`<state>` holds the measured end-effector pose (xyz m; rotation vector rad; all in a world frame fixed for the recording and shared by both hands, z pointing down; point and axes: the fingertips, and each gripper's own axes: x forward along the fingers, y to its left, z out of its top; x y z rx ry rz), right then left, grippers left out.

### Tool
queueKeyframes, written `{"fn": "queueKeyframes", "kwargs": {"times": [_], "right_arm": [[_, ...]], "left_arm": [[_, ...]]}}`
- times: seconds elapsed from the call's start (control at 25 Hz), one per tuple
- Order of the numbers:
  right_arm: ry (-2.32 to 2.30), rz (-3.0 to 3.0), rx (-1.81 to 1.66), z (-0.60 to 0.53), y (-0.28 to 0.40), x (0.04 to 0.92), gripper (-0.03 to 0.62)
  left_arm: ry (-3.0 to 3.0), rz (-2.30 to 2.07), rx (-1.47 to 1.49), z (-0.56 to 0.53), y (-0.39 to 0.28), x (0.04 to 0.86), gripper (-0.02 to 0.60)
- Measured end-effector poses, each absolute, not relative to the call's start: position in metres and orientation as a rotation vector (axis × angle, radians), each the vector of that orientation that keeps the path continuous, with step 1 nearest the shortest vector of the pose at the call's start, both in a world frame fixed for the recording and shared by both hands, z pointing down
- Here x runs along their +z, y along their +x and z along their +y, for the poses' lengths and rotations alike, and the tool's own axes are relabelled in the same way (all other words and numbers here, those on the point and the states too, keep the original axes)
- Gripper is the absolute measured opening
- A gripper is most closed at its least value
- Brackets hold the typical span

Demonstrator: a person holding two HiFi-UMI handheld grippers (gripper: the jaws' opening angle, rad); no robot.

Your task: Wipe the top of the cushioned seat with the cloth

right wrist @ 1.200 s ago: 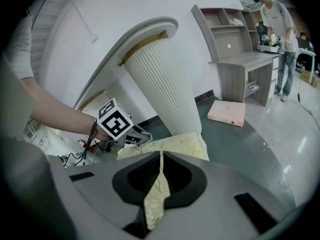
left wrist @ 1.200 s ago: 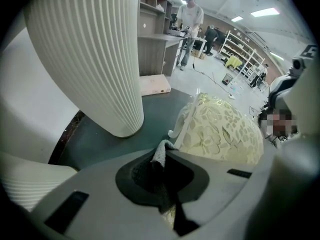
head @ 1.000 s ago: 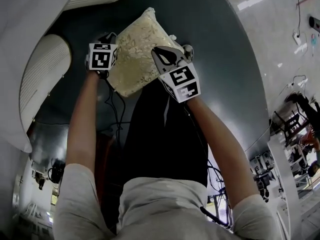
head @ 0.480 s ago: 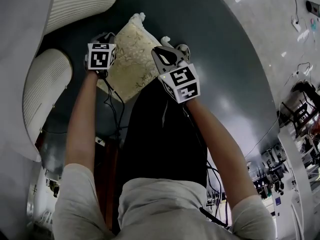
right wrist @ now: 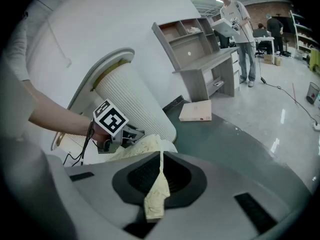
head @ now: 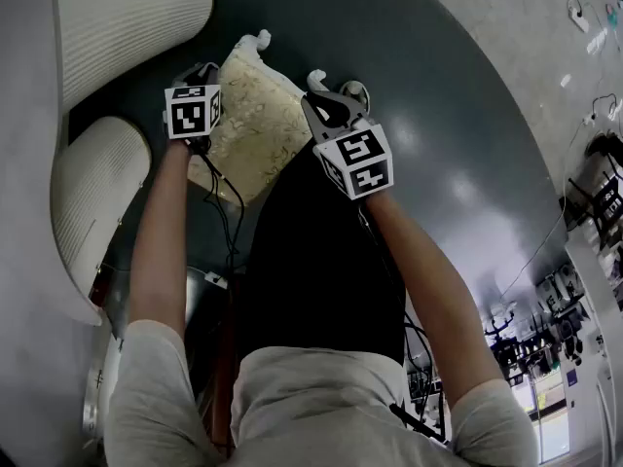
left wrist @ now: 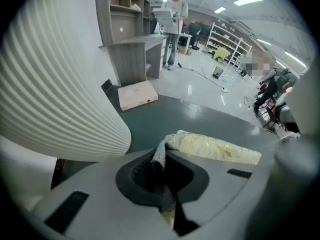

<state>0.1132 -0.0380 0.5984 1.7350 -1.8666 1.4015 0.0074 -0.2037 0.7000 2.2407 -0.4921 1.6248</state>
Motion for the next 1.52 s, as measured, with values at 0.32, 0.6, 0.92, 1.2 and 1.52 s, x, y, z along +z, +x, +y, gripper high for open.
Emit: {"fn": "queueKeyframes", "kwargs": {"times": [0.32,0.6,0.92,1.2,1.52], "right_arm": [[1.801,-1.830,1.412,-0.020,0.148,0.595,0.028],[1.830,-1.817,1.406,-0.004,0.179,0.592,0.028],[1.789,-1.843,1.418,0.012,0.184,0.593,0.028],[1.738,-1.873,1.382,0.017,0.185,0.573,0.028],[1.808,-1.875,1.366,0.036,0.214,0.520,0.028]], "left_arm": [[2.278,-0.502,1.647,-0.203,0.038,0.695,0.018],[2.314,-0.493,1.638,-0.184,0.067,0.691,0.018],[2.334,-0.425,1.706,-0.152,0.082,0.689,0.018],[2.269,-0.285,1.723,-0.106,0.090,0.680,0.018],[2.249,-0.309,1.596,-0.063,0.124,0.629,0.018]]}}
